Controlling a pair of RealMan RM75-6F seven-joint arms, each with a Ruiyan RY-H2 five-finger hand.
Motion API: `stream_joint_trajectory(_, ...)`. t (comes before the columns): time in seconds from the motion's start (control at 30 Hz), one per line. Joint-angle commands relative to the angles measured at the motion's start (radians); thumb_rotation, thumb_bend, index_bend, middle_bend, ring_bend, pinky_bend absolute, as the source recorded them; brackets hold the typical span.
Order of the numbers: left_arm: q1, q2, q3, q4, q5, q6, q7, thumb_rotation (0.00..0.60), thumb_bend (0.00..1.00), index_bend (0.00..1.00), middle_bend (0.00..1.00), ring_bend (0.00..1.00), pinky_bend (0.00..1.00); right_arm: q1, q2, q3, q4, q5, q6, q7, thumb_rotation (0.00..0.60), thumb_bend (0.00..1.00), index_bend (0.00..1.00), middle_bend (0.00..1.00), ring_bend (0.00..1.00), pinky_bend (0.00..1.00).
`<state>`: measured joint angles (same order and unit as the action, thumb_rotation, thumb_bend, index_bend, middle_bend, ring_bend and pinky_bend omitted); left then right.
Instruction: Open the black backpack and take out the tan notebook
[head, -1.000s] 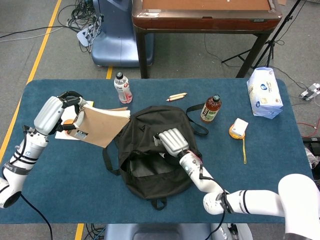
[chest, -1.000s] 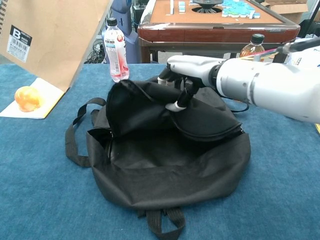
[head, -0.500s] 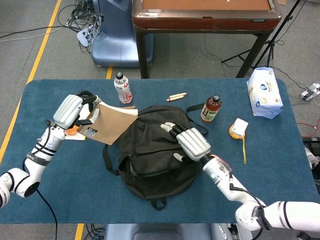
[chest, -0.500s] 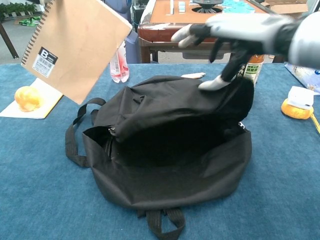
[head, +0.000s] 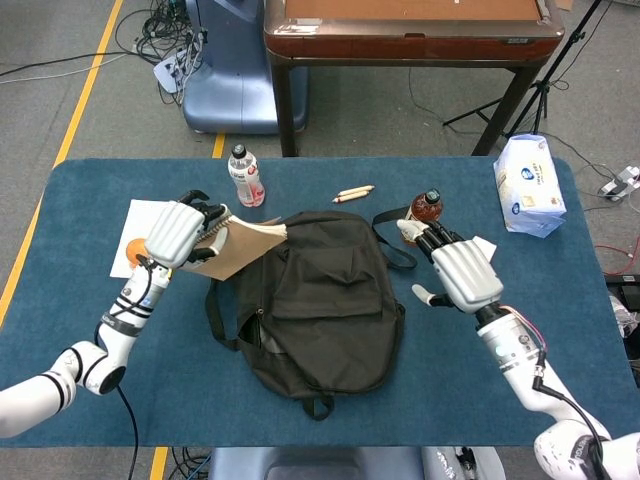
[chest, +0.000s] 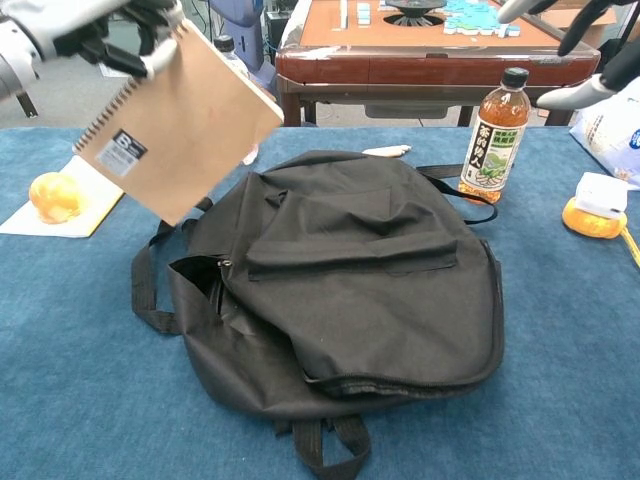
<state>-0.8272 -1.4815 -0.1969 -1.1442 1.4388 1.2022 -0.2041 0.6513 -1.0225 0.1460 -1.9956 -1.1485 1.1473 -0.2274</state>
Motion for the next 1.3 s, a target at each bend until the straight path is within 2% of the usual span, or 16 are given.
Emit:
stream_joint_trajectory(0.03, 0.008, 0.045, 0.037, -0.119, -0.015, -0.079, 0.031, 0.6, 0.46, 0.63, 0.69, 0.58, 0.27, -0.011, 0.006, 0.003, 0.006, -0.002, 0.007, 0.004, 0.6, 0.26, 0.0, 0.14, 0.08, 0.3)
stream_joint_trajectory(0.1, 0.007, 0.105, 0.052, -0.235, -0.048, -0.16, 0.042, 0.6, 0.4, 0.52, 0.61, 0.52, 0.27, -0.019, 0.009, 0.007, 0.01, -0.001, 0.012, 0.008, 0.6, 0.26, 0.0, 0.14, 0.08, 0.3)
stream_joint_trajectory(0.2, 0.002, 0.195, 0.059, -0.391, -0.102, -0.258, 0.044, 0.586, 0.3, 0.3, 0.41, 0.38, 0.25, -0.03, 0.015, 0.011, 0.017, 0.009, 0.014, 0.009, 0.6, 0.26, 0.0, 0.14, 0.08, 0.3)
stream_joint_trajectory(0.23, 0.003, 0.218, 0.059, -0.43, -0.116, -0.276, 0.042, 0.533, 0.27, 0.21, 0.31, 0.3, 0.23, -0.033, 0.017, 0.012, 0.019, 0.013, 0.014, 0.009, 0.6, 0.26, 0.0, 0.14, 0.08, 0.3)
stream_joint_trajectory(0.27, 0.004, 0.239, 0.059, -0.465, -0.129, -0.291, 0.042, 0.481, 0.25, 0.16, 0.25, 0.25, 0.21, -0.036, 0.019, 0.012, 0.02, 0.016, 0.013, 0.008, 0.6, 0.26, 0.0, 0.14, 0.08, 0.3)
stream_joint_trajectory(0.33, 0.012, 0.278, 0.055, -0.532, -0.151, -0.305, 0.036, 0.325, 0.21, 0.04, 0.12, 0.12, 0.16, -0.044, 0.024, 0.012, 0.022, 0.021, 0.013, 0.008, 0.6, 0.26, 0.0, 0.14, 0.08, 0.3)
stream_joint_trajectory(0.37, 0.017, 0.292, 0.055, -0.554, -0.153, -0.305, 0.031, 0.284, 0.2, 0.01, 0.08, 0.08, 0.15, -0.048, 0.028, 0.01, 0.022, 0.022, 0.012, 0.007, 0.6, 0.26, 0.0, 0.14, 0.08, 0.3)
stream_joint_trajectory(0.4, 0.025, 0.31, 0.055, -0.58, -0.152, -0.303, 0.025, 0.27, 0.2, 0.0, 0.06, 0.07, 0.15, -0.053, 0.032, 0.009, 0.022, 0.024, 0.012, 0.006, 0.6, 0.26, 0.0, 0.15, 0.08, 0.3)
stream_joint_trajectory(0.5, 0.052, 0.352, 0.058, -0.628, -0.139, -0.274, 0.02, 0.26, 0.2, 0.0, 0.04, 0.05, 0.15, -0.068, 0.051, 0.002, 0.019, 0.029, 0.009, 0.004, 0.6, 0.26, 0.0, 0.15, 0.08, 0.3)
stream_joint_trajectory(0.53, 0.062, 0.363, 0.059, -0.639, -0.134, -0.262, 0.021, 0.274, 0.2, 0.0, 0.04, 0.05, 0.15, -0.073, 0.058, 0.0, 0.017, 0.029, 0.007, 0.005, 0.6, 0.26, 0.0, 0.15, 0.08, 0.3)
stream_joint_trajectory(0.6, 0.084, 0.387, 0.061, -0.655, -0.135, -0.235, 0.033, 0.373, 0.2, 0.0, 0.04, 0.05, 0.15, -0.083, 0.075, -0.009, 0.013, 0.031, -0.005, 0.008, 0.6, 0.26, 0.0, 0.15, 0.08, 0.3)
stream_joint_trajectory(0.63, 0.095, 0.394, 0.061, -0.658, -0.138, -0.222, 0.039, 0.467, 0.2, 0.0, 0.04, 0.05, 0.15, -0.088, 0.083, -0.014, 0.01, 0.031, -0.01, 0.009, 0.6, 0.26, 0.0, 0.16, 0.08, 0.3)
stream_joint_trajectory(0.7, 0.118, 0.402, 0.063, -0.658, -0.149, -0.192, 0.051, 0.587, 0.2, 0.0, 0.04, 0.05, 0.15, -0.099, 0.095, -0.025, 0.006, 0.028, -0.015, 0.007, 0.6, 0.26, 0.01, 0.19, 0.08, 0.3)
stream_joint_trajectory(0.97, 0.24, 0.399, 0.088, -0.594, -0.214, -0.074, 0.08, 0.6, 0.2, 0.12, 0.06, 0.06, 0.15, -0.186, 0.114, -0.075, 0.014, -0.037, 0.038, 0.031, 0.6, 0.28, 0.18, 0.3, 0.17, 0.36)
stream_joint_trajectory(1.2, 0.357, 0.345, 0.13, -0.473, -0.206, 0.045, 0.109, 0.6, 0.2, 0.16, 0.07, 0.07, 0.15, -0.298, 0.065, -0.125, 0.094, -0.141, 0.161, 0.055, 0.6, 0.3, 0.33, 0.37, 0.23, 0.36)
stream_joint_trajectory(1.3, 0.401, 0.316, 0.145, -0.433, -0.192, 0.09, 0.108, 0.6, 0.2, 0.19, 0.08, 0.08, 0.15, -0.339, 0.038, -0.142, 0.137, -0.175, 0.206, 0.064, 0.6, 0.3, 0.36, 0.39, 0.24, 0.36)
